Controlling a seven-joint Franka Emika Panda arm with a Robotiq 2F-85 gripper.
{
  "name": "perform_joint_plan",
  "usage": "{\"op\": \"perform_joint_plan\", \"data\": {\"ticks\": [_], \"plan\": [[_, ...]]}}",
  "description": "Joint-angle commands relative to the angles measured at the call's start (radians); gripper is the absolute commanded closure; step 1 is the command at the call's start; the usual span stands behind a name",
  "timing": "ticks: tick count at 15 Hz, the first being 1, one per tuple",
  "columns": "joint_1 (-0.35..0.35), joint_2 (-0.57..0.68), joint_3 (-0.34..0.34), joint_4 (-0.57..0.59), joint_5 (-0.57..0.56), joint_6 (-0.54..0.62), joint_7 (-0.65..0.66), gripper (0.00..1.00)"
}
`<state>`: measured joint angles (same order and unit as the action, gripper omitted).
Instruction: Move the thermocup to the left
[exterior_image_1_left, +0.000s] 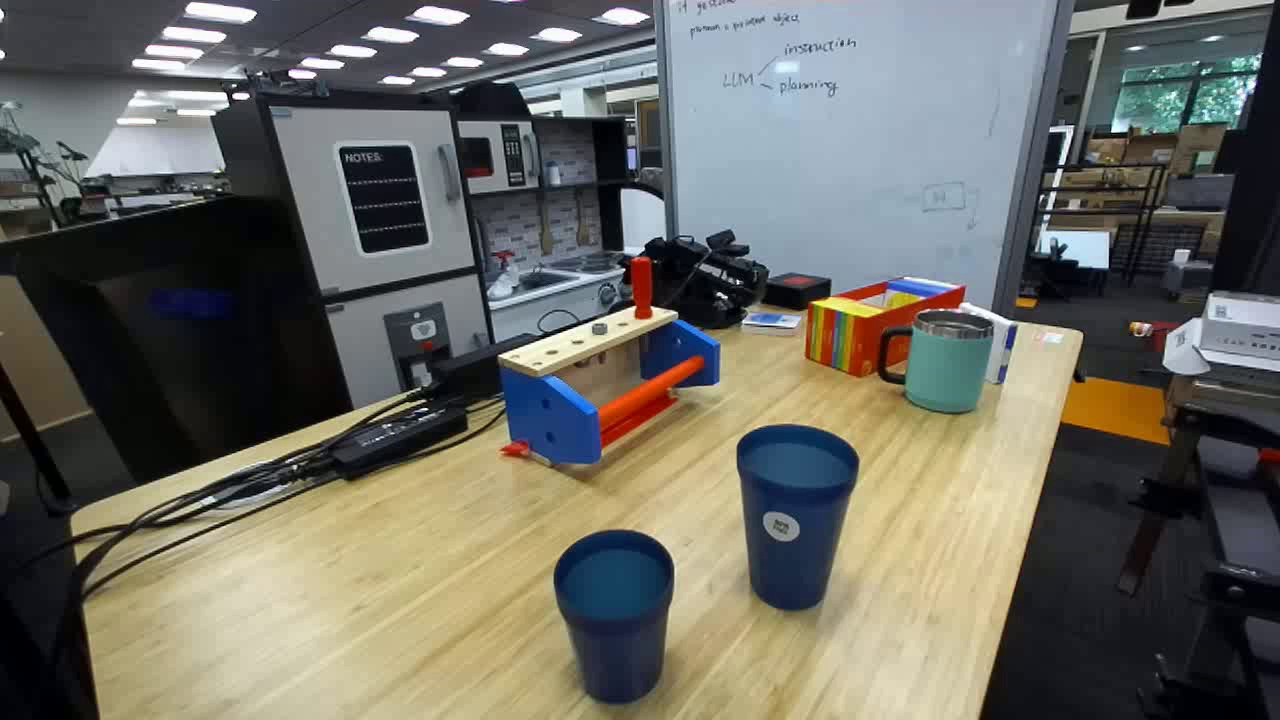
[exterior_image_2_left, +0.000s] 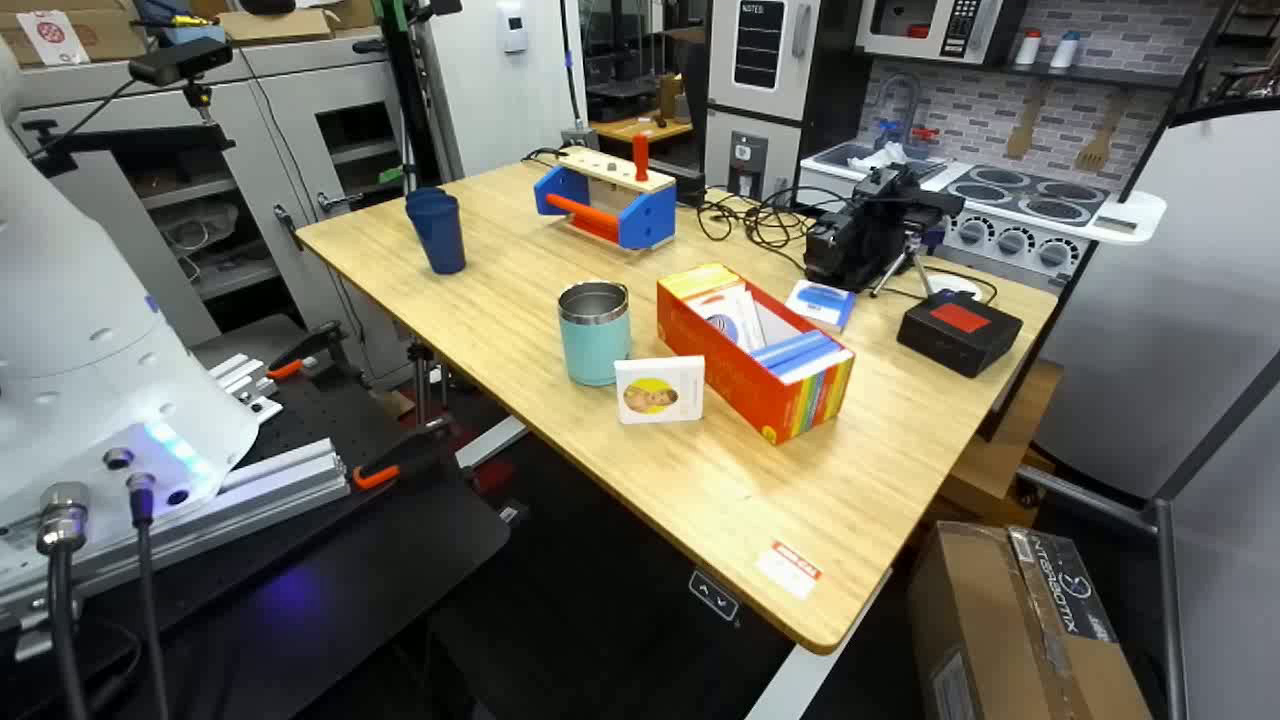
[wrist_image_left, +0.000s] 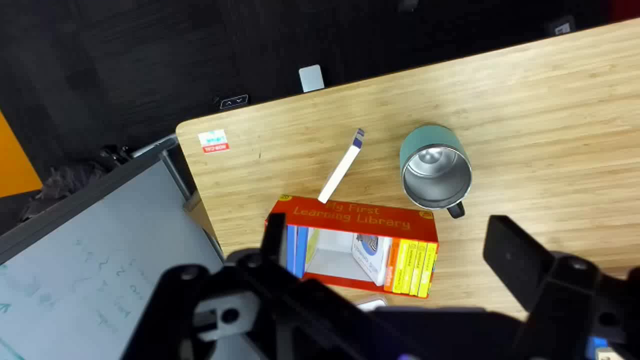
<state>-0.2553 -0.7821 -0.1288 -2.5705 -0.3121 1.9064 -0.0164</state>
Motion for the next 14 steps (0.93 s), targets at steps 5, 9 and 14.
{"op": "perform_joint_plan", "data": {"ticks": [5,9,14], "plan": [[0.022,0.055,-0.034,0.025,0.008,0.009,-0.022,0.00],[0.044,0.178,-0.121,0.036,0.029,0.114,-0.112,0.00],[0.106,0.354,-0.242,0.021,0.150,0.366,-0.363,0.00]]}}
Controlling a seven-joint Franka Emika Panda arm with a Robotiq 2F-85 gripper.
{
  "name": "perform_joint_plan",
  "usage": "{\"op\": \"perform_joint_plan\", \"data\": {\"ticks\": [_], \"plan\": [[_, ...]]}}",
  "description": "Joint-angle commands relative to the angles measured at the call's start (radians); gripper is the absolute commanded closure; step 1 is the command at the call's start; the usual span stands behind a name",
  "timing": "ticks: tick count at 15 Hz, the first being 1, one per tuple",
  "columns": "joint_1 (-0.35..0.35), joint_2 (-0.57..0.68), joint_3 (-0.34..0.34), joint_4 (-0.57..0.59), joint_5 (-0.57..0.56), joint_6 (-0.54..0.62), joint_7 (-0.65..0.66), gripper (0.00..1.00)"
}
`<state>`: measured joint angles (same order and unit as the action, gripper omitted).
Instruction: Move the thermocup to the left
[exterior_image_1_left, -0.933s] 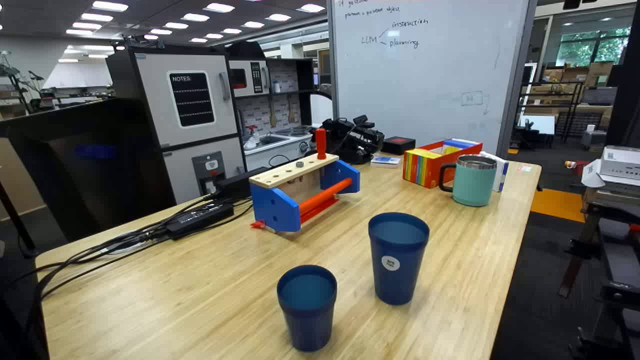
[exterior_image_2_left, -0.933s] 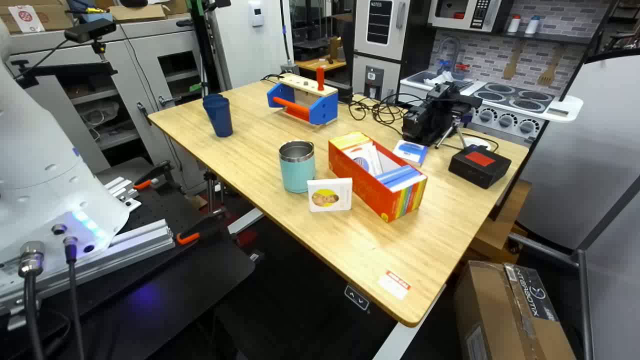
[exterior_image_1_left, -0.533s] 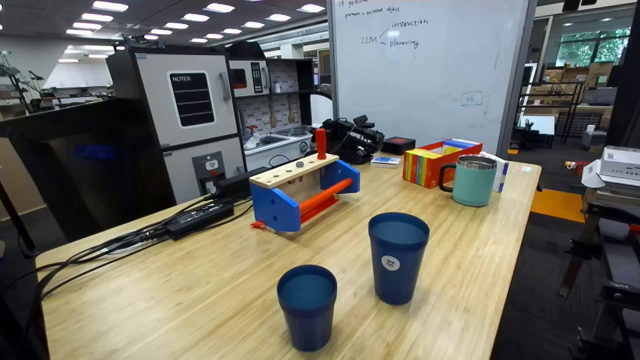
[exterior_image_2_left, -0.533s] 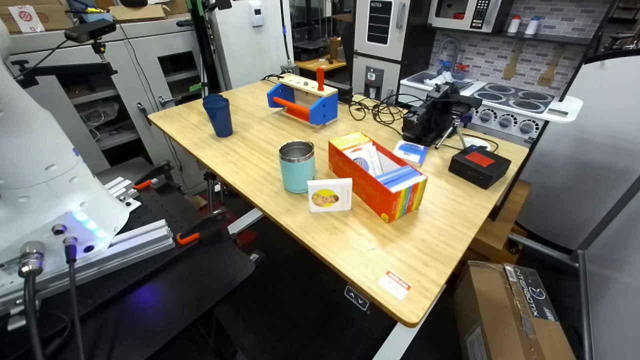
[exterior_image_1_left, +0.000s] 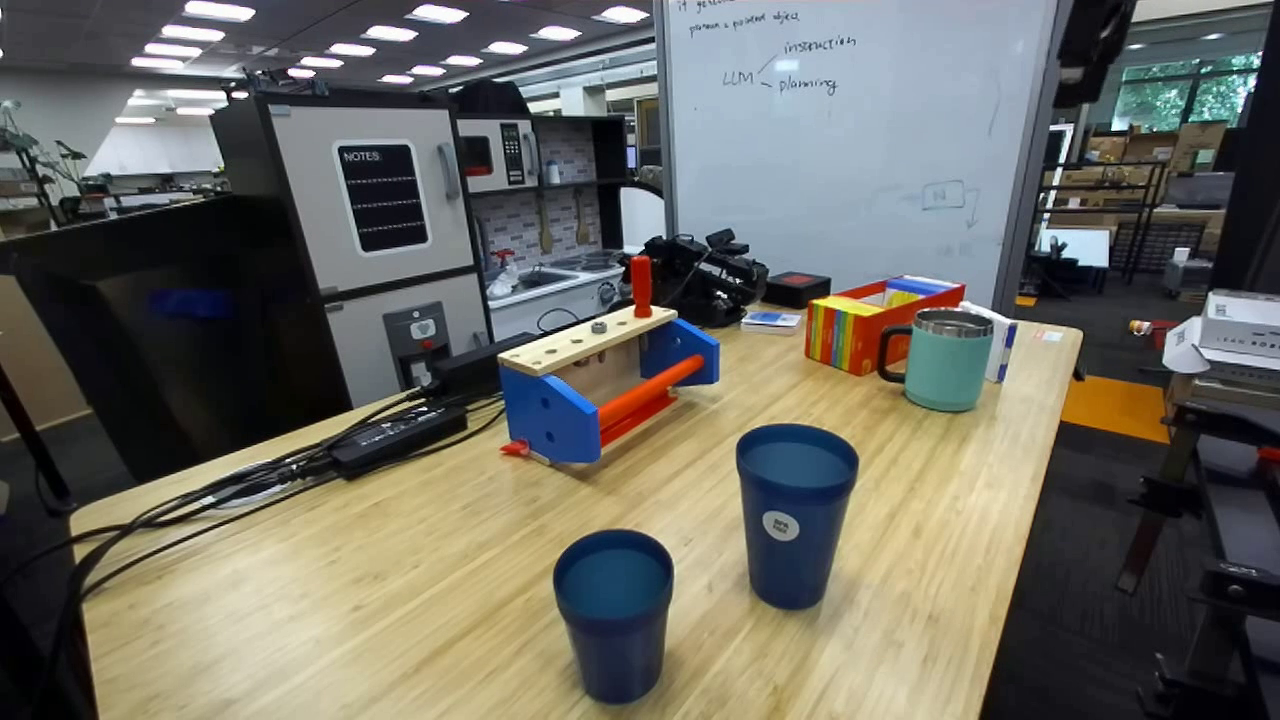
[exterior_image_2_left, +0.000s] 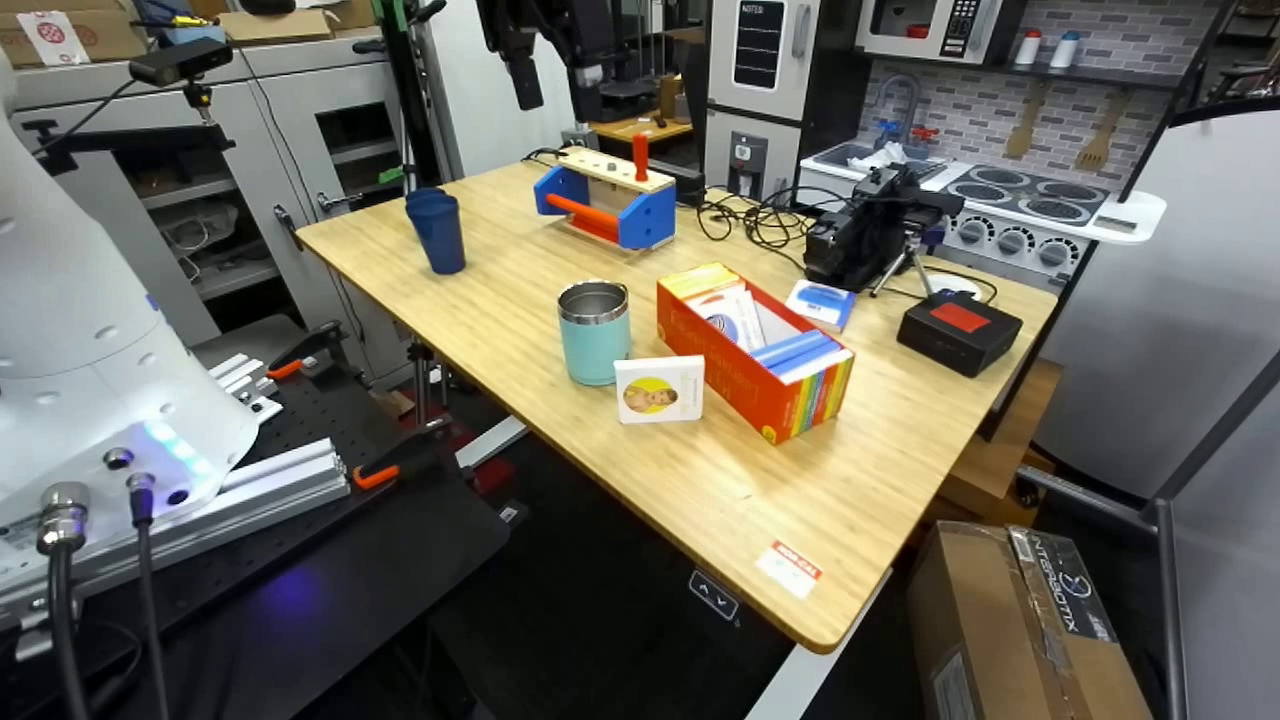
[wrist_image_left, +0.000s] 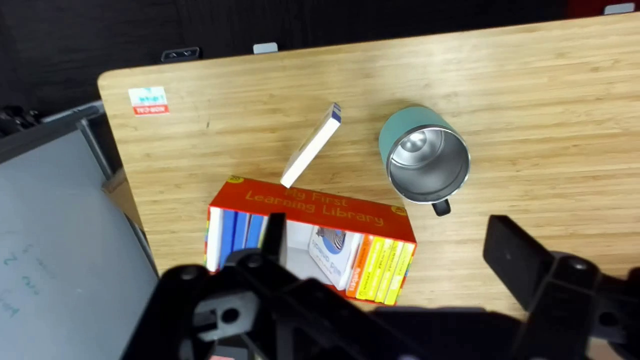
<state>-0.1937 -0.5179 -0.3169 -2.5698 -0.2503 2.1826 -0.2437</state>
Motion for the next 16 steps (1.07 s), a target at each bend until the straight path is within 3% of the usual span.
{"op": "perform_joint_plan", "data": {"ticks": [1,5,7,10,16], "plan": [[0.062,0.129,-0.072,0.027,0.138,0.118,-0.191,0.00],[0.121,0.302,-0.112,0.078,0.342,0.156,-0.395,0.00],[0.118,0.388,-0.095,0.115,0.417,0.153,-0.468,0.00],[0.085,0.521,-0.047,0.183,0.449,0.157,-0.519,0.00],[0.007,0.747,0.052,0.287,0.412,0.189,-0.476,0.00]]}}
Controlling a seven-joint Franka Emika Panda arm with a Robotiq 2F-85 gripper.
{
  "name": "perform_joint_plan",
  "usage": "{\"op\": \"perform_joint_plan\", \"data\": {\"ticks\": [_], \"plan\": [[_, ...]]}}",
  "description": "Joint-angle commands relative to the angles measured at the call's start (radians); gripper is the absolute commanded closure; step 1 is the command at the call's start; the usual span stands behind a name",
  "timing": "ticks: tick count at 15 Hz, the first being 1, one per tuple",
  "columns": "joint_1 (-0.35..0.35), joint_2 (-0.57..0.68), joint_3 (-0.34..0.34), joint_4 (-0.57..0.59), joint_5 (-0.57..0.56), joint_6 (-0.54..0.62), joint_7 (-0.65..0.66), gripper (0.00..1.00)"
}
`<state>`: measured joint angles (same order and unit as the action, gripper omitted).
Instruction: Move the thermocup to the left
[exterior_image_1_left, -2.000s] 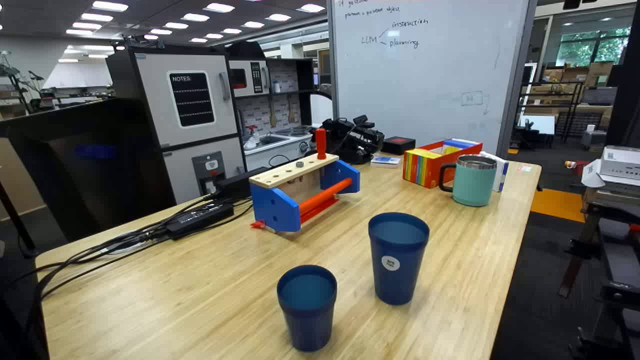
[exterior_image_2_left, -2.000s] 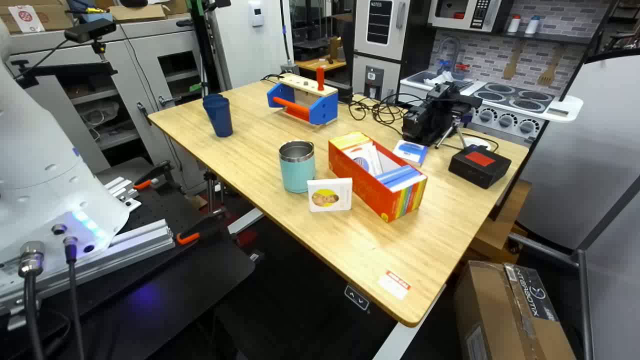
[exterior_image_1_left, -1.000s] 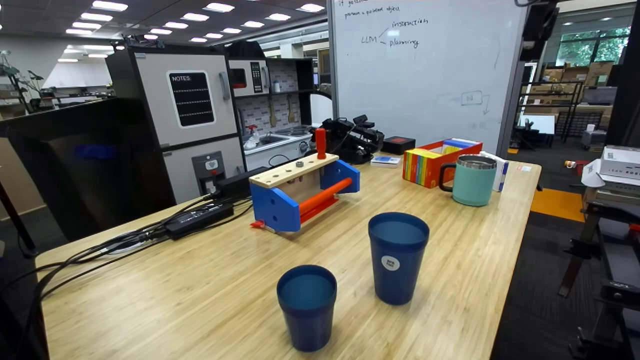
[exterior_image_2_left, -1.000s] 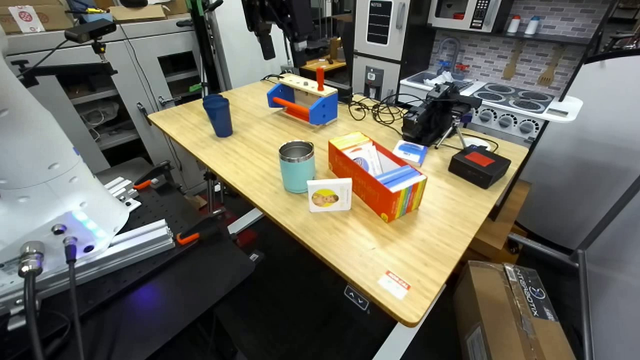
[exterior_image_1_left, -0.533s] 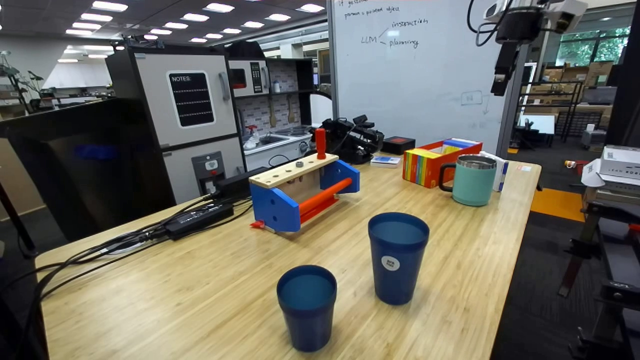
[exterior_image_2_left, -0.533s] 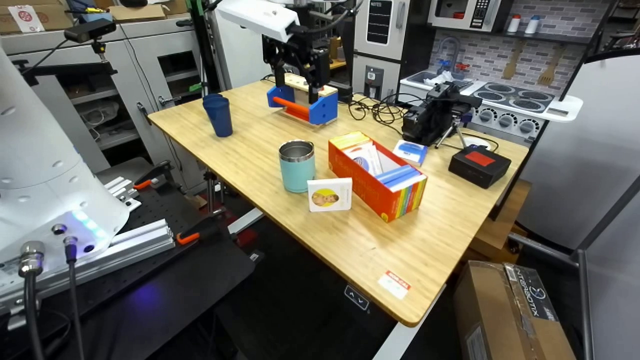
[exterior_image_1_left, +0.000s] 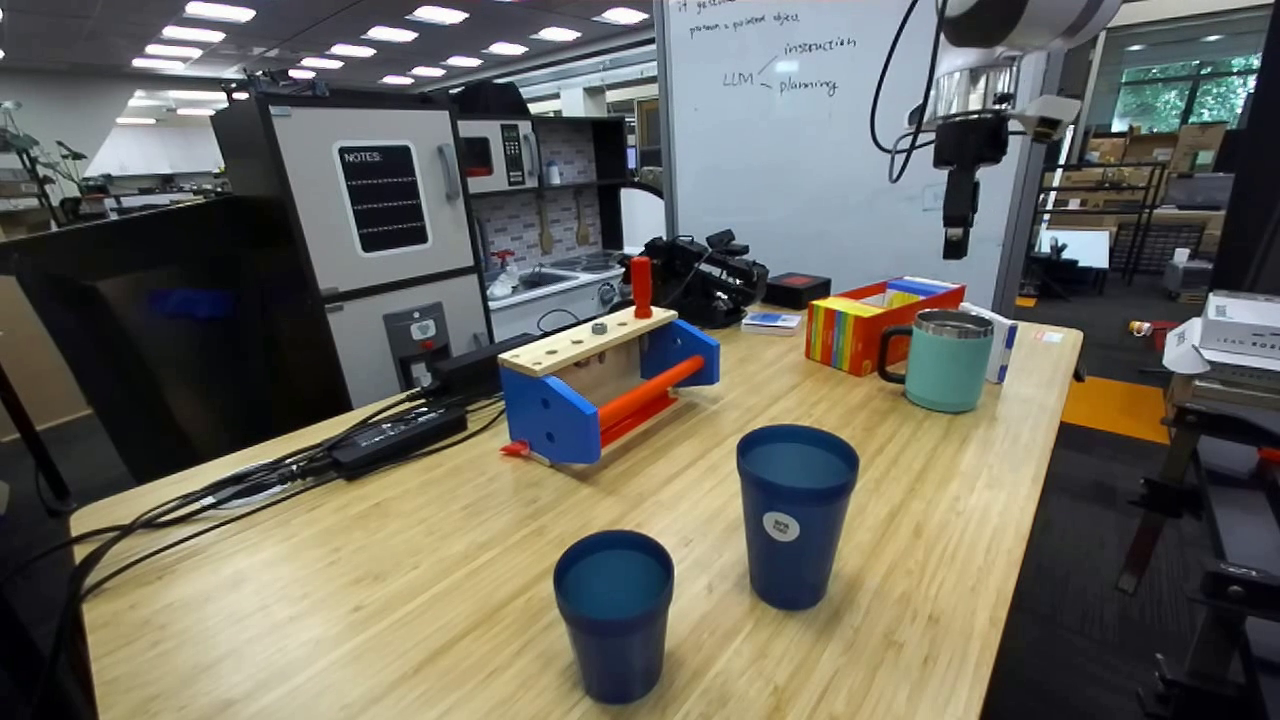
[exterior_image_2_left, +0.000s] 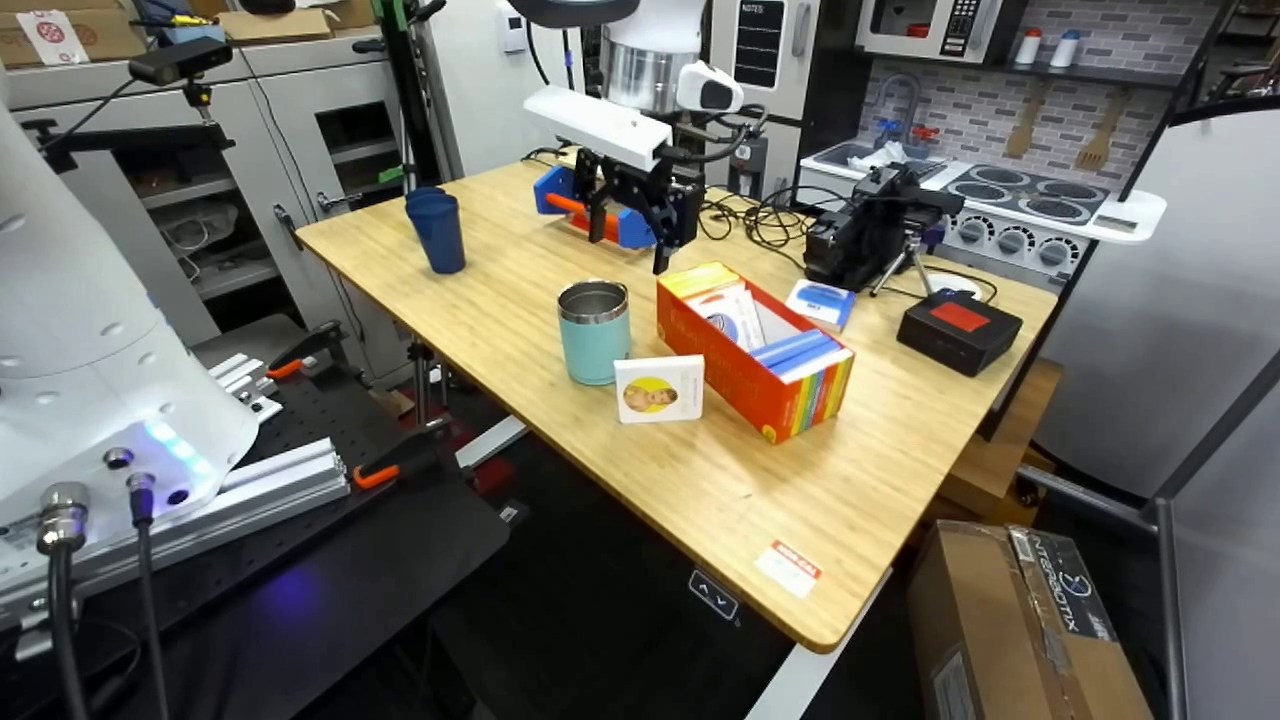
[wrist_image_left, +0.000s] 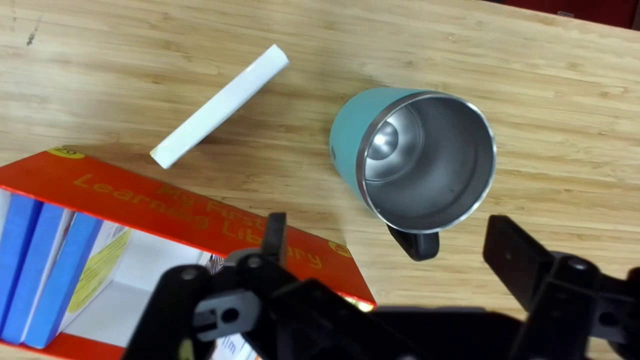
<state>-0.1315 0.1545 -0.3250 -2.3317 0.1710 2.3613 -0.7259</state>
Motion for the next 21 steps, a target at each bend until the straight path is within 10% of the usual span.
{"op": "perform_joint_plan", "data": {"ticks": [1,8,9,21], "plan": [[-0.067,0.097,0.077,0.053,-0.013,0.016,0.009,0.00],[-0.121,0.184,0.160,0.060,-0.012,0.019,0.024,0.00],[-0.126,0.192,0.164,0.061,-0.014,0.012,0.030,0.25],[-0.169,0.160,0.149,0.089,-0.063,-0.107,0.121,1.00]]}}
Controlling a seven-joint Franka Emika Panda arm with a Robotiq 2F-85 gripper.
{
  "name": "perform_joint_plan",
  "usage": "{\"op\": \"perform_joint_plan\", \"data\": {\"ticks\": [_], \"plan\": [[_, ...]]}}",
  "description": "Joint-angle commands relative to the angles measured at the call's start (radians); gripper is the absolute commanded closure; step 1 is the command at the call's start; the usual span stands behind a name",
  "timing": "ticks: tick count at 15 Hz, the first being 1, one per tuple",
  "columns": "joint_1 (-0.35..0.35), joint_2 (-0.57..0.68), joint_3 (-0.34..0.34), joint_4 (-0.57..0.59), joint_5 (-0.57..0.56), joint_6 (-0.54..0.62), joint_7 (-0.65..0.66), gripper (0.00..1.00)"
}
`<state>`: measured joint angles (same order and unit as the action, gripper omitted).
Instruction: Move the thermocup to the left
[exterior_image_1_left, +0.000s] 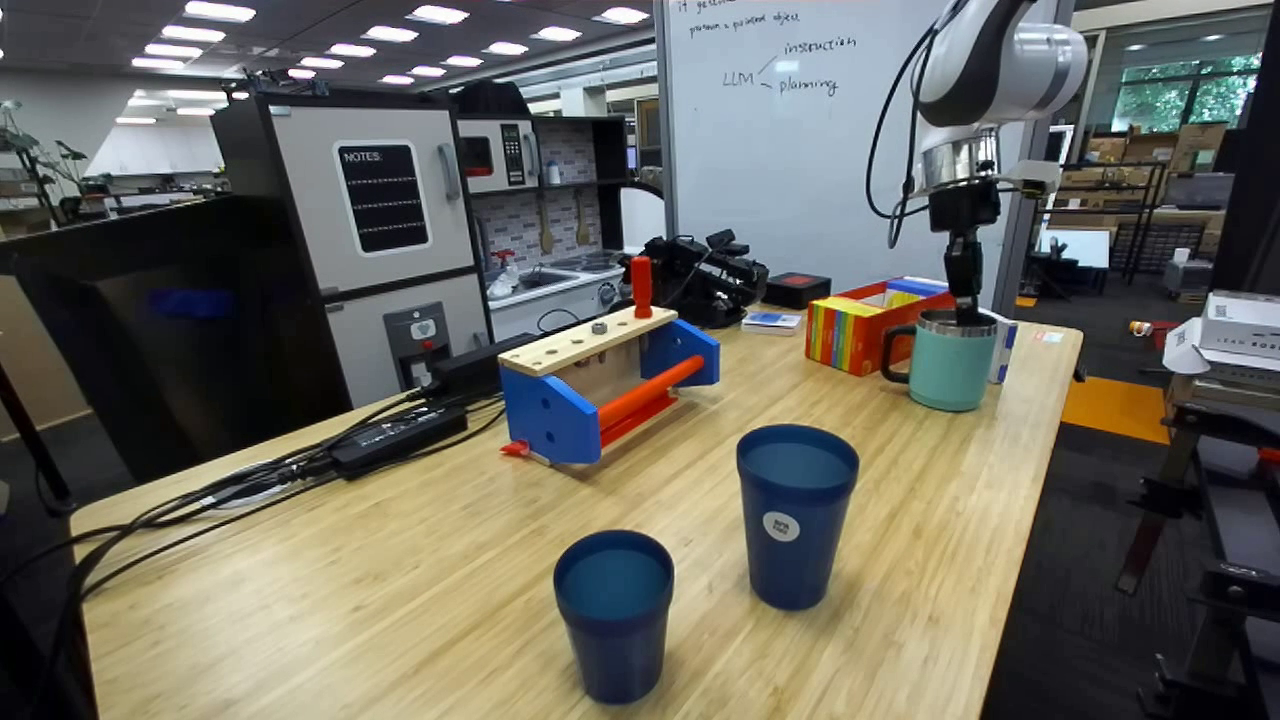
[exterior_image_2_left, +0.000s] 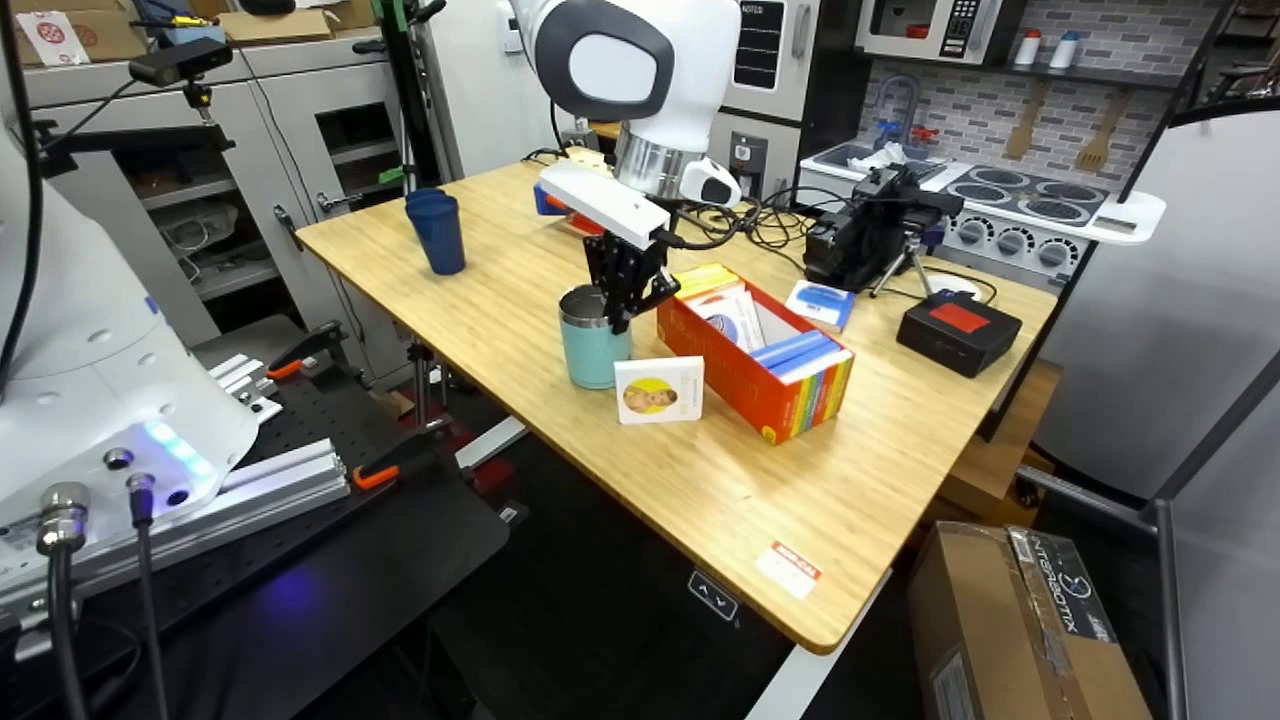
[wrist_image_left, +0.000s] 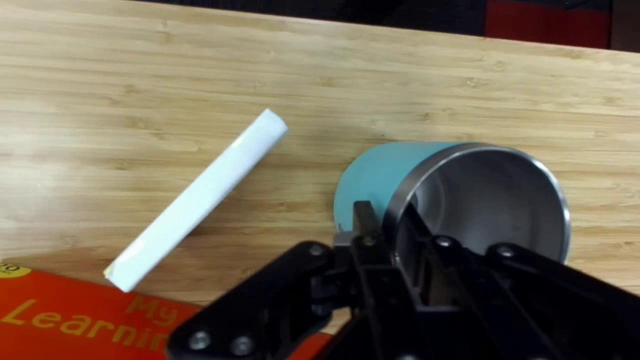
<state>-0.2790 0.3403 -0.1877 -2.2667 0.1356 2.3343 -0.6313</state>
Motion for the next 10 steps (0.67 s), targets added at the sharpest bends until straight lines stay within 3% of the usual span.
{"op": "perform_joint_plan", "data": {"ticks": [1,7,10], "plan": [[-0.025,-0.034,0.015,0.036,-0.031,-0.107,0.014,1.00],[-0.006,-0.066,0.027,0.100,-0.105,-0.244,-0.023,0.98],[0.013,-0.099,0.022,0.113,-0.198,-0.277,-0.005,0.98]]}}
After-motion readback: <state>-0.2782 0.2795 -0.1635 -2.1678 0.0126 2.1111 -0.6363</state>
